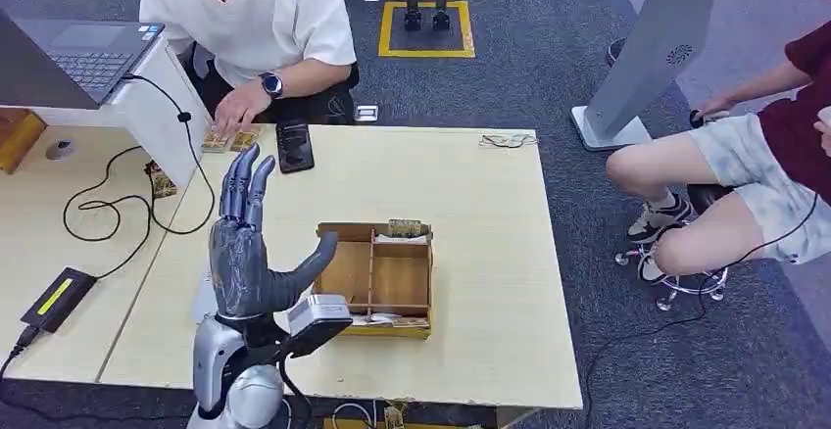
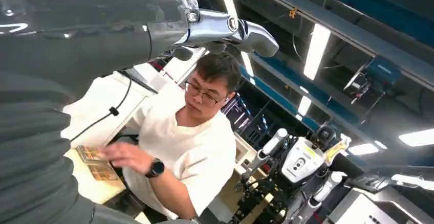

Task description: Pass the card to the sensor for recognition and then transmit it.

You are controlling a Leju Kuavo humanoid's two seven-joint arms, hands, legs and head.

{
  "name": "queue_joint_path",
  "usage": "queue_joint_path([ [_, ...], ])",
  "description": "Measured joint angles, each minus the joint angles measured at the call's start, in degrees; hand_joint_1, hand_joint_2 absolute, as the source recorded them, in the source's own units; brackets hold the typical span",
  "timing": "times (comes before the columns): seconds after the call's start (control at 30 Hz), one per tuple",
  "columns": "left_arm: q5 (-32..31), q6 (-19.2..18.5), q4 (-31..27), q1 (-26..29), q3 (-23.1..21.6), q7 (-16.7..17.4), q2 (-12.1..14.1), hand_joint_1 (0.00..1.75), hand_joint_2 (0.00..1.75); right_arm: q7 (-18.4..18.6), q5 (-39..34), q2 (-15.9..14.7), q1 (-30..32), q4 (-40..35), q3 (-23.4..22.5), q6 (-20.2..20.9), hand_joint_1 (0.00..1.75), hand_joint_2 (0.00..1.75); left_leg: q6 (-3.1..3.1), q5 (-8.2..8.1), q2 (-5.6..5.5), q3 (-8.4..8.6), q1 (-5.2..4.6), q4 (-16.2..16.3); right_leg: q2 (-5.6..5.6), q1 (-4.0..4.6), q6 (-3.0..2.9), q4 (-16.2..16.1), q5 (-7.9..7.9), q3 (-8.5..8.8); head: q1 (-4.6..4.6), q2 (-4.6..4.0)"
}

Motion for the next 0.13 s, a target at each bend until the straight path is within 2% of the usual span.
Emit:
queue_joint_path([
  [0.13, 0.9, -0.1, -0.5, 0.7, 0.0, -0.5, 0.0, 0.0, 1.75, 0.7, 0.0, 0.3, -0.1, 0.0, -0.2, 0.2, 0.0, 0.0, 0.0, 0.0, 0.0, 0.0, 0.0, 0.0, 0.0, 0.0, 0.0, 0.0, 0.0, 0.01, 0.0, 0.0],
])
